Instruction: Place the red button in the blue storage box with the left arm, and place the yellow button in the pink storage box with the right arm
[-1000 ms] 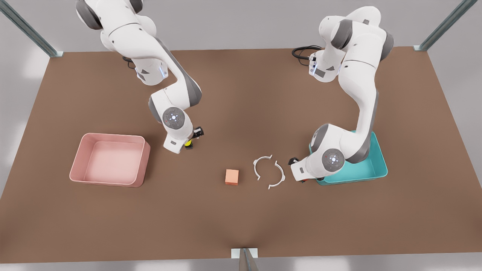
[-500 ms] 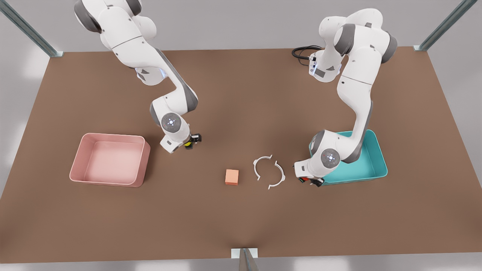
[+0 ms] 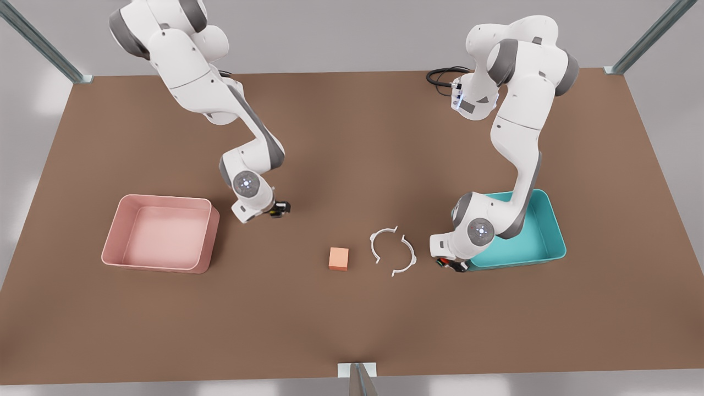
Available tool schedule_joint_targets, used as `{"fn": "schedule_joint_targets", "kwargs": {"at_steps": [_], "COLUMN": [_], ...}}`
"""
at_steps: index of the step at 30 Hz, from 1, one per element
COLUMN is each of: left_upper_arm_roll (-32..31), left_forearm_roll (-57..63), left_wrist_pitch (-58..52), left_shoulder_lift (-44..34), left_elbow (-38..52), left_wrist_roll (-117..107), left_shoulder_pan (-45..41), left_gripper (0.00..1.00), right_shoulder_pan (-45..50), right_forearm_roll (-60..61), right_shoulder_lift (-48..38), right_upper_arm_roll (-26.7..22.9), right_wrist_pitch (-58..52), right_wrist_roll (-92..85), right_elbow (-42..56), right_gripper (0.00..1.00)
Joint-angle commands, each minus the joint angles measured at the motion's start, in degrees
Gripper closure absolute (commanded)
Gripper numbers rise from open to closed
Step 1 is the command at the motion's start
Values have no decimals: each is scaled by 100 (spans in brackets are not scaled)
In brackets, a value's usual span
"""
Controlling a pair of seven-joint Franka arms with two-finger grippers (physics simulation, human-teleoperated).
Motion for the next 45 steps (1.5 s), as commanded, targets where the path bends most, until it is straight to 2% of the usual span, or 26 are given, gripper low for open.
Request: {"fn": "schedule_joint_targets", "kwargs": {"at_steps": [1, 4, 6, 9, 13, 17, 23, 24, 25, 26, 28, 31, 33, 35, 36, 37, 38, 40, 42, 43, 45], "left_upper_arm_roll": [-1, -1, -9, -1, 8, 17, 17, 17, 17, 26, 17, -62, -89, -89, -106, -106, -97, -132, -177, -72, 508], "left_forearm_roll": [0, 0, -9, -9, -9, 17, 17, 17, 17, 17, 17, 9, 0, -9, -18, -53, -500, -571, -527, -484, -492], "left_wrist_pitch": [27, 9, -219, -1115, -2004, -2030, -1881, -1863, -1863, -1863, -2082, -2995, -3208, -3322, -3611, -4253, -4456, -4499, -4948, -4948, -4966], "left_shoulder_lift": [-25, -95, -428, -1114, -1650, -1598, -807, -667, -579, -543, -648, -1342, -1870, -2476, -2591, -2547, -2547, -2626, -2880, -3250, -3373], "left_elbow": [7, 7, 7, -10, -81, -248, -318, -318, -318, -318, -318, -195, -151, -177, 41, 727, 1141, 1554, 1906, 1862, 1835], "left_wrist_roll": [442, 416, 398, 460, 2226, 3475, 3483, 3492, 3483, 3483, 3466, 3080, 2825, 875, -242, -884, -1534, -2756, -3108, -3108, -3398], "left_shoulder_pan": [0, -9, -9, 97, 1028, 1731, 1696, 1723, 1740, 1749, 1740, 1670, 1670, 1494, 1398, 1353, 1371, 1345, 1345, 1231, 607], "left_gripper": [45, 48, 48, 48, 48, 47, 47, 47, 8, 0, 0, 0, 0, 0, 0, 0, 0, 0, 0, 0, 0], "right_shoulder_pan": [-2, -29, -38, -38, -46, -46, -46, -46, -64, -108, -284, -512, -864, -1145, -1294, -1417, -1444, -1453, -1584, -1611, -1716], "right_forearm_roll": [6, 6, 6, 6, 6, 6, -3, -3, -3, -3, -3, -3, -12, -29, -178, -222, -222, -222, -214, -214, -214], "right_shoulder_lift": [42, 59, 86, 139, 226, 226, 226, 226, 209, 165, -2, -90, -20, 94, 217, 367, 499, 517, 464, 289, -37], "right_upper_arm_roll": [71, 71, 71, 71, 71, 71, 71, 71, 71, 71, 71, 18, 0, -17, -17, -52, -263, -615, -589, -562, -562], "right_wrist_pitch": [626, 626, 653, 732, 881, 881, 881, 881, 855, 829, 170, -1007, -1676, -2098, -2344, -2731, -3047, -3144, -3785, -3970, -3962], "right_wrist_roll": [442, 442, 442, 442, 442, 433, 433, 389, 345, 328, 64, -383, -1061, -1755, -2045, -2440, -2924, -3671, -3786, -3786, -3786], "right_elbow": [-88, -132, -167, -167, -167, -167, -167, -167, -141, -114, 254, 1229, 2065, 2663, 3014, 3515, 3911, 4017, 3885, 3649, 2998], "right_gripper": [0, 0, 0, 19, 26, 43, 53, 54, 54, 54, 54, 54, 54, 54, 54, 54, 54, 54, 54, 54, 54]}}
